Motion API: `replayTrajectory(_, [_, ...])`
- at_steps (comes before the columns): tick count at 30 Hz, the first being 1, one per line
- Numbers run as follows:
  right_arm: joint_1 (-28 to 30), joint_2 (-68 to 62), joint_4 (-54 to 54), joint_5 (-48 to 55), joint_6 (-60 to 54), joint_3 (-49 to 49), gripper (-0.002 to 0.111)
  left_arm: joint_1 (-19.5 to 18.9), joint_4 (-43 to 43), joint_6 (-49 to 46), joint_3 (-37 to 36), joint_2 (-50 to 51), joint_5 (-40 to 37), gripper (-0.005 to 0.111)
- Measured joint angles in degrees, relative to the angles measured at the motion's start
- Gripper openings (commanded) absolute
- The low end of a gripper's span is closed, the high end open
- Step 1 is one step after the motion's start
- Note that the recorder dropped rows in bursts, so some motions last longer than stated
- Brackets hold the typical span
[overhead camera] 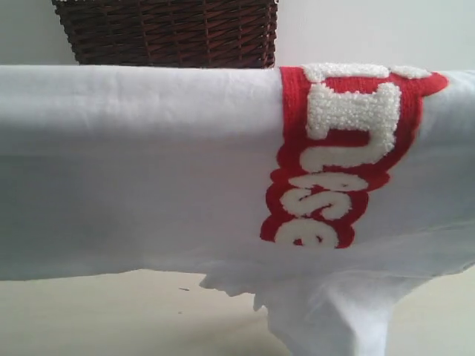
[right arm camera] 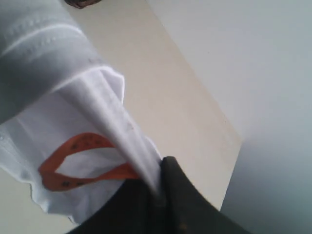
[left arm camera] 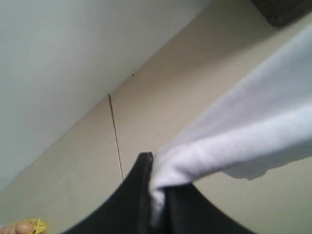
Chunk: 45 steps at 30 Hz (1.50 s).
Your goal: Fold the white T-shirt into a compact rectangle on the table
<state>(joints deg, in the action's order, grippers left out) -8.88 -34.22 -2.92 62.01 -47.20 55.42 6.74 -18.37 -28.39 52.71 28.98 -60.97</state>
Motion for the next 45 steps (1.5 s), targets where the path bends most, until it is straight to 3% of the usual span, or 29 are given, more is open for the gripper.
replayTrajectory(6, [-1.06, 2.41, -0.09, 5.94, 1.32, 6.74, 0.0, 0.0, 0.93, -2.59, 3.39, -0.25, -7.69, 0.0])
replayTrajectory(13, [-1.06, 2.5, -3.89, 8.29, 3.75, 15.99, 0.0, 0.0, 7.55, -8.43, 3.7, -0.25, -7.53, 0.0])
replayTrajectory(18, [-1.06, 1.46, -3.47, 8.61, 4.74, 17.14, 0.0, -0.1, 13.1, -12.37, 3.7, 1.04, -7.74, 0.0])
replayTrajectory(24, [-1.06, -2.15, -1.91, 8.61, 7.84, 9.33, 0.0, 0.77, 15.24, -12.72, 2.36, 8.39, -9.31, 0.0])
replayTrajectory(29, [-1.06, -14.65, -6.4, 7.56, 7.53, -2.65, 0.0, 0.93, 14.43, -16.55, -3.36, 18.4, -8.89, 0.0])
replayTrajectory(32, [-1.06, -24.85, -10.88, 0.4, 8.75, -6.17, 0.0, 0.44, 11.57, -17.38, -6.52, 25.32, -2.04, 0.0])
replayTrajectory(39, [-1.06, -45.67, -24.46, -32.22, 27.99, -6.77, 0.0, -3.83, 8.14, -11.03, -8.79, 42.45, 27.25, 0.002])
replayTrajectory(41, [-1.06, -50.48, -32.13, -39.16, 35.19, -6.77, 0.006, -5.07, 7.65, -9.97, -8.83, 46.95, 34.06, 0.01])
replayTrajectory(45, [0.26, -58.08, -48.16, -47.74, 51.45, -6.77, 0.031, -7.53, 7.24, -9.44, -8.83, 54.23, 42.75, 0.044])
